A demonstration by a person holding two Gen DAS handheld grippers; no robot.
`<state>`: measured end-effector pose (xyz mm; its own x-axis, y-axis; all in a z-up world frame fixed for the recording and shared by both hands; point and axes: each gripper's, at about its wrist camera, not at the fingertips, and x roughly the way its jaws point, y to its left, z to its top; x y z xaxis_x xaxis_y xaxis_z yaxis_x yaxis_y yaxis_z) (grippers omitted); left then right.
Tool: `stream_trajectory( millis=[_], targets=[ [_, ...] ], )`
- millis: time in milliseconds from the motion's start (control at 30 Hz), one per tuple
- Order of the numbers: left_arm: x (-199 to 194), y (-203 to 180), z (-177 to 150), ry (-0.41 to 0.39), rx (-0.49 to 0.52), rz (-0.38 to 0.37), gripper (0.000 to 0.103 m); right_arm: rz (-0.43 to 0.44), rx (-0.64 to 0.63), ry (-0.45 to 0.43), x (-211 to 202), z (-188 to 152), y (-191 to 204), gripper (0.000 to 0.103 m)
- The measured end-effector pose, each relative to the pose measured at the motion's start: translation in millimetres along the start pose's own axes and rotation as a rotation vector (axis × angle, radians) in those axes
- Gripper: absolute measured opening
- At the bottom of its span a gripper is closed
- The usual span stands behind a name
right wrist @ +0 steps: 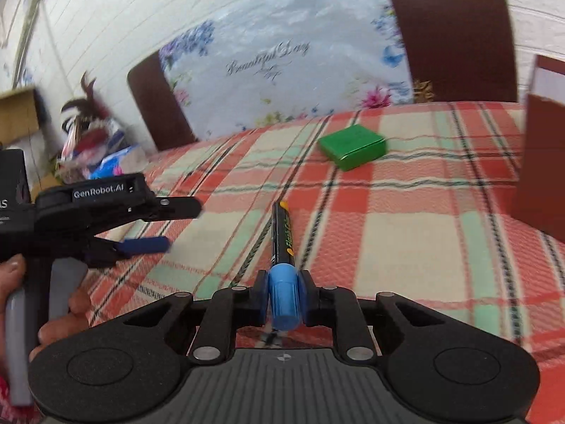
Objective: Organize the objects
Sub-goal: 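Carry the marker into the brown box and open the right tool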
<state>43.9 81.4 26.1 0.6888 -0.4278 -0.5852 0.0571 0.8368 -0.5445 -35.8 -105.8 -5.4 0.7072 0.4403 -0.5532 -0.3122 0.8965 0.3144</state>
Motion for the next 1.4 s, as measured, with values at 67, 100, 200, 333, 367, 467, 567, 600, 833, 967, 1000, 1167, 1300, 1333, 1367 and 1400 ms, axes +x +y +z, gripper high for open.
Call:
stream_trajectory(
  millis=[67, 100, 200, 333, 367, 467, 567, 600, 833, 967, 1000, 1167, 1300, 1333, 1367, 1400],
  targets=[
    [15.0, -24.5, -7.7, 0.062, 0.026, -0.024, 0.074, 0.010, 0.018, -0.026, -7.9, 1.7, -2.2, 0.016],
    [21.4, -35.3, -10.2, 0.078, 0.040, -0.027, 0.068, 0.017, 0.018, -0.041, -13.6, 2.2, -2.9, 0.016],
    [33.6, -62.1, -14.5, 0.119, 0.091, -0.034, 0.037, 0.032, 0.007, -0.079, -31.9, -0.1, -8.1, 0.017],
    [32.1, -106.8, -12.0, 0.102, 0.180, -0.085, 0.033, -0.020, -0.015, -0.162, -57.8, -5.2, -25.9, 0.017],
    [32.9, -119.8, -9.5, 0.100, 0.199, -0.106, 0.032, -0.030, -0.012, -0.191, -64.2, -4.3, -32.1, 0.017],
    [36.7, -165.7, -5.0, 0.086, 0.277, -0.173, 0.032, -0.087, -0.020, -0.303, -82.9, 1.6, -46.8, 0.017],
    [49.3, -213.8, -3.8, 0.081, 0.377, -0.223, 0.032, -0.176, -0.047, -0.425, -102.6, 6.8, -63.4, 0.017],
    [56.1, -228.4, -4.5, 0.083, 0.408, -0.237, 0.032, -0.207, -0.051, -0.457, -107.7, 8.5, -69.8, 0.017],
    [122.5, -288.1, -25.2, 0.114, 0.569, -0.183, 0.034, -0.358, 0.015, -0.499, -108.0, 34.1, -144.9, 0.025],
    [124.5, -272.8, -31.1, 0.116, 0.562, -0.158, 0.034, -0.479, 0.046, -0.425, -86.0, 36.6, -181.9, 0.033],
    [122.1, -269.8, -31.8, 0.103, 0.573, -0.140, 0.034, -0.470, 0.072, -0.441, -88.4, 33.1, -186.3, 0.033],
    [96.4, -261.5, -30.6, 0.043, 0.621, -0.078, 0.034, -0.493, 0.078, -0.485, -90.2, 23.8, -182.9, 0.033],
    [70.5, -253.8, -32.7, -0.031, 0.684, -0.010, 0.036, -0.470, 0.068, -0.505, -101.0, 20.7, -167.5, 0.033],
    [65.6, -249.3, -31.9, -0.041, 0.686, 0.004, 0.036, -0.467, 0.052, -0.508, -104.0, 19.9, -159.1, 0.033],
    [60.8, -244.7, -30.9, -0.048, 0.684, 0.015, 0.037, -0.463, 0.038, -0.511, -105.0, 19.6, -153.1, 0.033],
    [56.9, -239.6, -29.8, -0.052, 0.680, 0.028, 0.037, -0.456, 0.025, -0.512, -107.3, 19.0, -146.9, 0.033]
  ],
)
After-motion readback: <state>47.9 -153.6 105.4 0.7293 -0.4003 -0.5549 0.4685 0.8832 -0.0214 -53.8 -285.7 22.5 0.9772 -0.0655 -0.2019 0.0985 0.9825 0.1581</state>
